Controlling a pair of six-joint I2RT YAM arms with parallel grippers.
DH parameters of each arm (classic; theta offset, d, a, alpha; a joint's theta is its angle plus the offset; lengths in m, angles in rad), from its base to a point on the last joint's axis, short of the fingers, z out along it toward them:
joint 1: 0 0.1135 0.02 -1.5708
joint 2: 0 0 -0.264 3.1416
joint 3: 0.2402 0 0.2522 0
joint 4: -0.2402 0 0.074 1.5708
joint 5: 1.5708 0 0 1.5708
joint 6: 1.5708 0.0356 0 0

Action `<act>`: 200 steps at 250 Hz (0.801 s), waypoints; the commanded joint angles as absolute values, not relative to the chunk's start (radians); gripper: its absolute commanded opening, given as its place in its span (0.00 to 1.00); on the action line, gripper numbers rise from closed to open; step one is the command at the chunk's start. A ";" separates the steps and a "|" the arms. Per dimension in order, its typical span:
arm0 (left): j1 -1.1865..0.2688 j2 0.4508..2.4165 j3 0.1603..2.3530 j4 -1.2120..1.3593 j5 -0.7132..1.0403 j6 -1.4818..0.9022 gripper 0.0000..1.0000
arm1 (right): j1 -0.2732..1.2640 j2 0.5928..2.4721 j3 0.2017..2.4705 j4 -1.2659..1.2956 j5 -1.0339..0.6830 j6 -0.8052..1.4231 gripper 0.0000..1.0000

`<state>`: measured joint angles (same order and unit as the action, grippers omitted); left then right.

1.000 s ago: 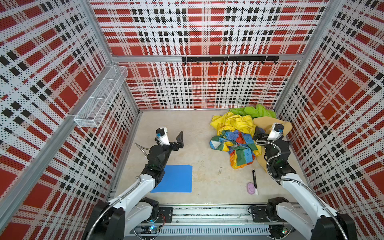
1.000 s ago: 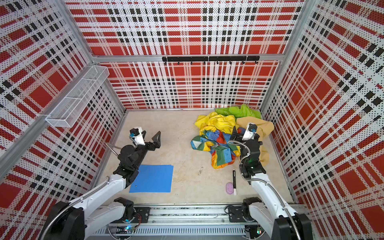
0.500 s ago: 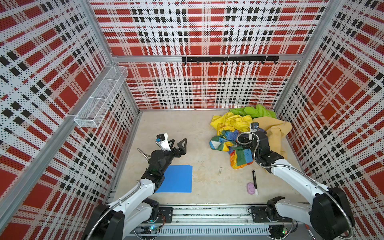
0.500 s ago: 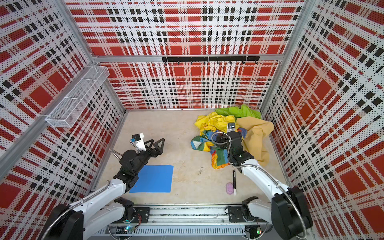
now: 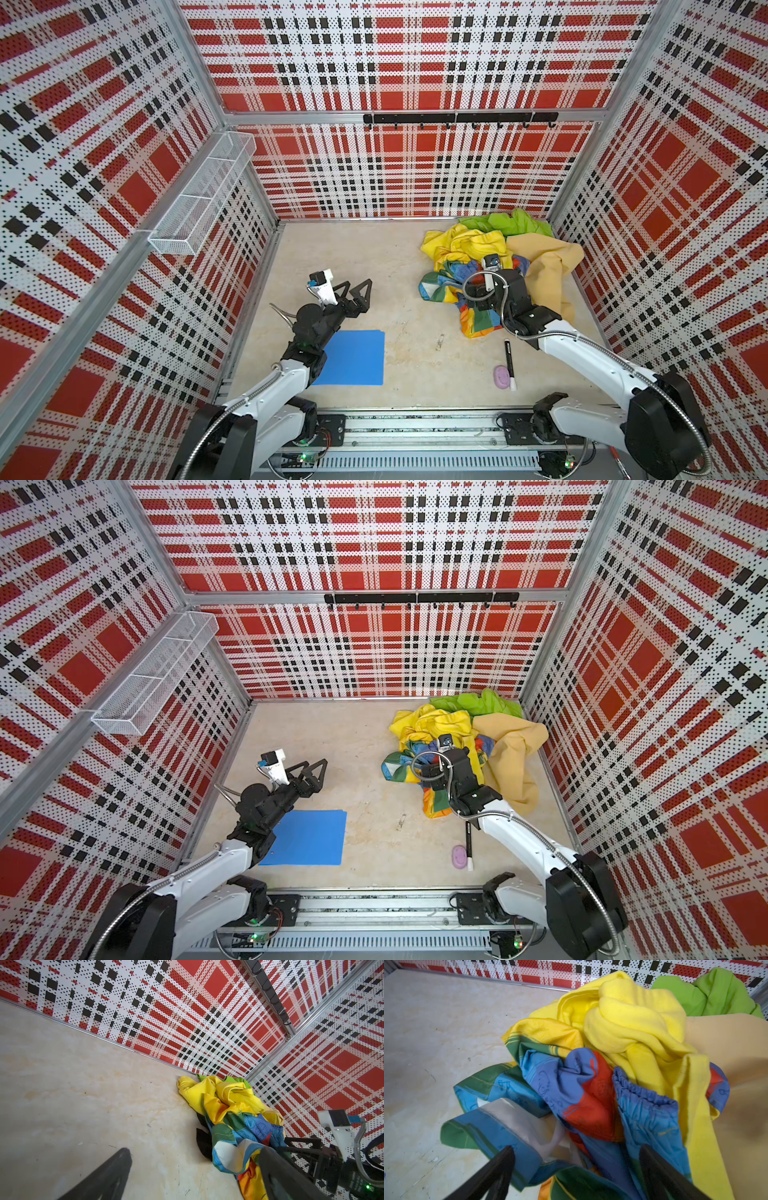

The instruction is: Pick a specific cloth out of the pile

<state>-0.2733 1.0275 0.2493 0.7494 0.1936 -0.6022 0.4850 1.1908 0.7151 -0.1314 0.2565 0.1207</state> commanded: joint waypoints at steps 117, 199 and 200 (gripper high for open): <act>-0.257 0.933 0.204 0.779 0.263 -0.639 0.99 | 0.494 1.612 1.037 -0.250 0.411 -0.027 1.00; -0.266 0.909 0.192 0.746 0.256 -0.626 0.99 | 0.416 1.784 1.077 -0.200 0.370 0.064 0.59; -0.265 0.910 0.193 0.746 0.257 -0.626 0.99 | 0.415 1.786 1.077 -0.199 0.369 0.064 0.57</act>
<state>-0.2607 0.9146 0.2104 0.7502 0.2501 -0.6315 0.4519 1.7515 1.0492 -0.2321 0.3908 0.0135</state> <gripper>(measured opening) 0.992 0.800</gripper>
